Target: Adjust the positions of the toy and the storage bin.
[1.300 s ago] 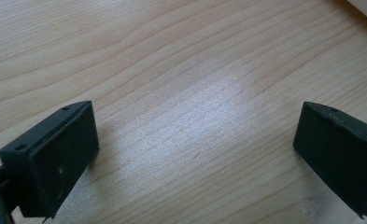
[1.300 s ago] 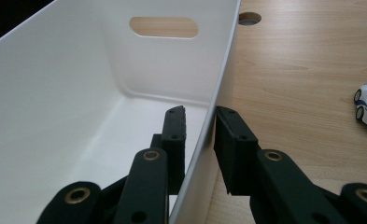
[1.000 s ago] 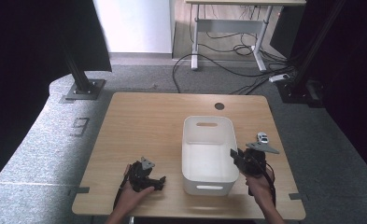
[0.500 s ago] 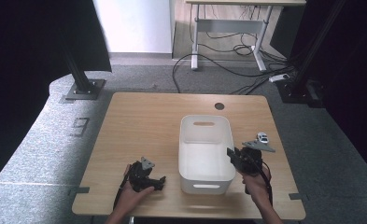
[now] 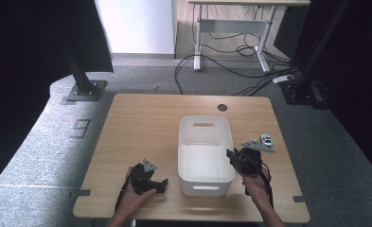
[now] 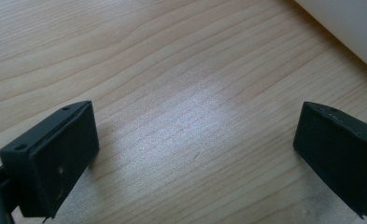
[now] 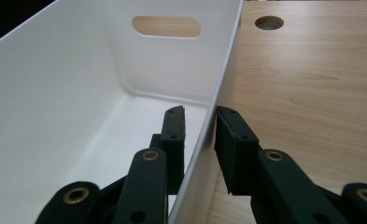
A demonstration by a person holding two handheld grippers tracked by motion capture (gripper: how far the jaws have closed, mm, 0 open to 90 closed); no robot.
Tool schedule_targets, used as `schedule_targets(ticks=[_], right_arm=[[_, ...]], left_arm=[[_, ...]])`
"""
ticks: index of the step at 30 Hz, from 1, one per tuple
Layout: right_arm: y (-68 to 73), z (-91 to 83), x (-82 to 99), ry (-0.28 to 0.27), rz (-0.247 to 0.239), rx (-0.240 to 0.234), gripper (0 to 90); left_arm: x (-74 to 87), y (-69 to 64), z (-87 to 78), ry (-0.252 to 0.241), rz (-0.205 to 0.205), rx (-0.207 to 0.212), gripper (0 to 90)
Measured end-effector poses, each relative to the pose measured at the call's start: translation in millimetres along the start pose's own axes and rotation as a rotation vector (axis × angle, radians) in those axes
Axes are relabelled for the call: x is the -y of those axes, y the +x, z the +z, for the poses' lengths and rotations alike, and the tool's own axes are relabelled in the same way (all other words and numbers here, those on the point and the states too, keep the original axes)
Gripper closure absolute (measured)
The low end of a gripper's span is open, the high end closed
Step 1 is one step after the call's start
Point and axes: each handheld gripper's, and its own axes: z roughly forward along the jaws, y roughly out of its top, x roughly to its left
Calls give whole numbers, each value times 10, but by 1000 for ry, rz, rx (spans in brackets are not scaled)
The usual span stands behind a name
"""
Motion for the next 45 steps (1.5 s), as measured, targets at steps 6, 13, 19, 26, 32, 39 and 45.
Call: schedule_targets(ticks=[6, 13, 19, 26, 32, 39, 45], right_arm=[[35, 23, -9, 3, 1, -3, 725], [58, 37, -13, 3, 1, -7, 723], [67, 43, -13, 3, 3, -9, 722], [78, 52, -16, 4, 3, -13, 716], [72, 55, -12, -1, -2, -18, 696], [36, -5, -15, -46, -31, -31, 591], [-82, -211, -18, -116, -57, -100, 471]], left_arm=[[0, 0, 0, 0, 0, 0, 0], [0, 0, 0, 0, 0, 0, 0], [0, 0, 0, 0, 0, 0, 0], [0, 0, 0, 0, 1, 0, 0], [0, 0, 0, 0, 1, 0, 0], [0, 1, 0, 1, 1, 0, 0], [0, 0, -1, 1, 1, 0, 0]])
